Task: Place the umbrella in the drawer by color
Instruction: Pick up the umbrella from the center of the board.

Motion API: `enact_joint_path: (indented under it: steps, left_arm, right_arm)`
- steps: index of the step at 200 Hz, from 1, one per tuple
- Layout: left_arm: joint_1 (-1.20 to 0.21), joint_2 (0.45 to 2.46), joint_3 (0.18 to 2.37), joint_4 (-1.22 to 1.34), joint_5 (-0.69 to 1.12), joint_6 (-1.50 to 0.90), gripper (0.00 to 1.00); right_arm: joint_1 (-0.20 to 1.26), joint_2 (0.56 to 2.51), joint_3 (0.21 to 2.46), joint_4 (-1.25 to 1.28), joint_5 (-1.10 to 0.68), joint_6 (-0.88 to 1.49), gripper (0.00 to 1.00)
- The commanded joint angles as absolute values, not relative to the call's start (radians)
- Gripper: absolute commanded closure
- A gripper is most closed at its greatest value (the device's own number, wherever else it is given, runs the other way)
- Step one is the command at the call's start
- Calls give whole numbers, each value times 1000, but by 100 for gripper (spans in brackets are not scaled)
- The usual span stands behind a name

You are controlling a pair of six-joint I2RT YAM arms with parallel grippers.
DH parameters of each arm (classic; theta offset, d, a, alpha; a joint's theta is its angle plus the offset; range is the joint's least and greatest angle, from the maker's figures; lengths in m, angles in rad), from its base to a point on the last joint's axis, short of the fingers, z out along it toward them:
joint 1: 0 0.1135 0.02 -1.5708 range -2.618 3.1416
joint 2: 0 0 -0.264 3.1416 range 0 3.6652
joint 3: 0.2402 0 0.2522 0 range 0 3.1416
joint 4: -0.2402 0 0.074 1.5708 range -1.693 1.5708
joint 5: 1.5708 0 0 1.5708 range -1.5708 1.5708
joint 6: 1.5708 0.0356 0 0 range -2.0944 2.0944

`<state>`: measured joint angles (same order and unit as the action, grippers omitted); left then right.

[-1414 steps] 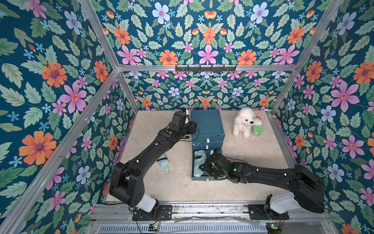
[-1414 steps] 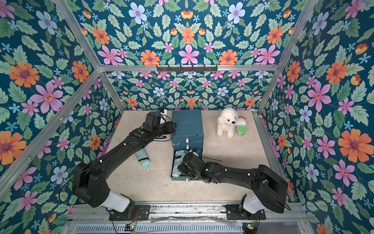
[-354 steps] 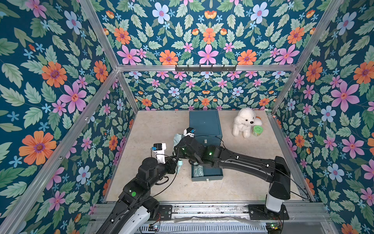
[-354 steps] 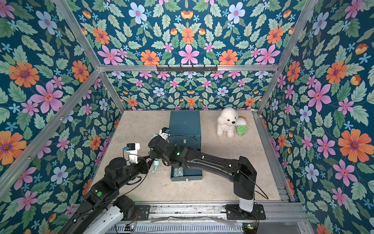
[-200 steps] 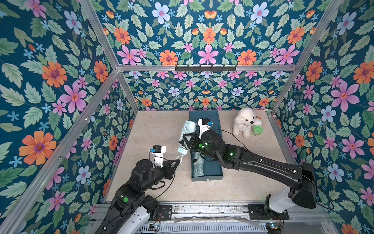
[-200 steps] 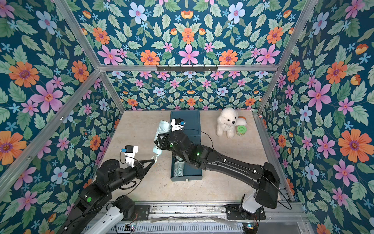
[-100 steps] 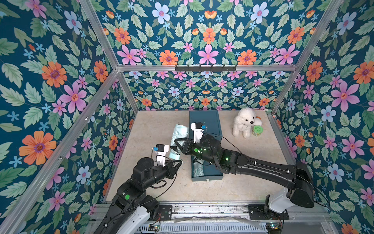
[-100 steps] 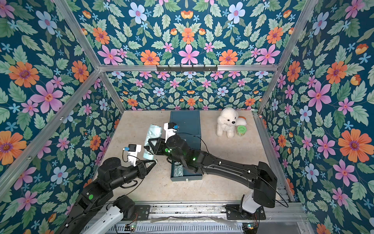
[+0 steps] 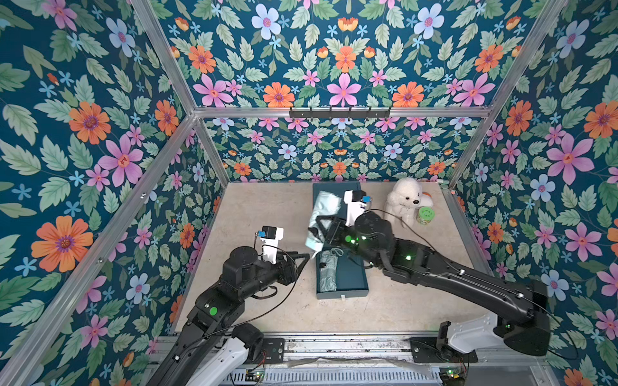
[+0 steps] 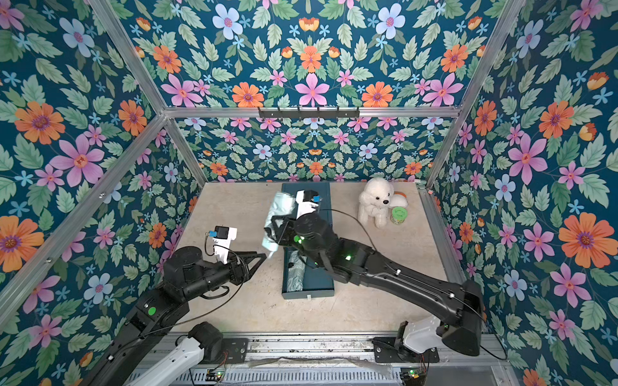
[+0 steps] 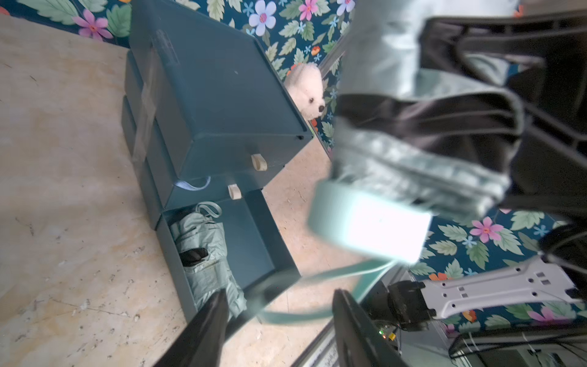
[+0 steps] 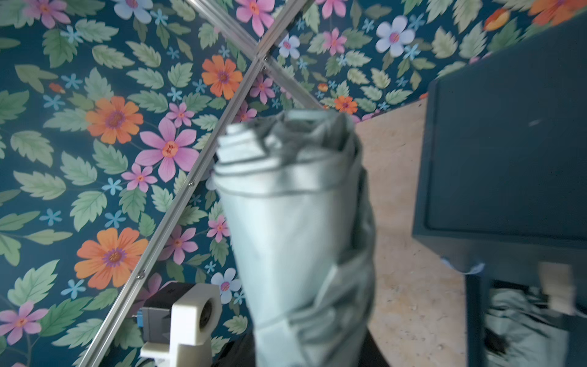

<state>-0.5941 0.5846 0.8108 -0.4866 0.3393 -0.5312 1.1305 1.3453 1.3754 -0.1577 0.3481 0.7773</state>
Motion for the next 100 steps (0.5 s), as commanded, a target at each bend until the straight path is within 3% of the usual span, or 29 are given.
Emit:
enact_joint_path:
  steps: [1, 51, 100]
  left_arm:
    - [-595, 582, 830, -468, 323, -495, 37]
    - [-594, 712, 955, -506, 5, -519, 33]
    - [-594, 998, 1232, -532, -13, -458, 39]
  right_arm:
    - [1128, 1252, 1351, -298, 484, 714, 100]
    - [1128, 1093, 1193, -348, 460, 768, 100]
    - [1129, 1029, 1077, -355, 296, 846, 100]
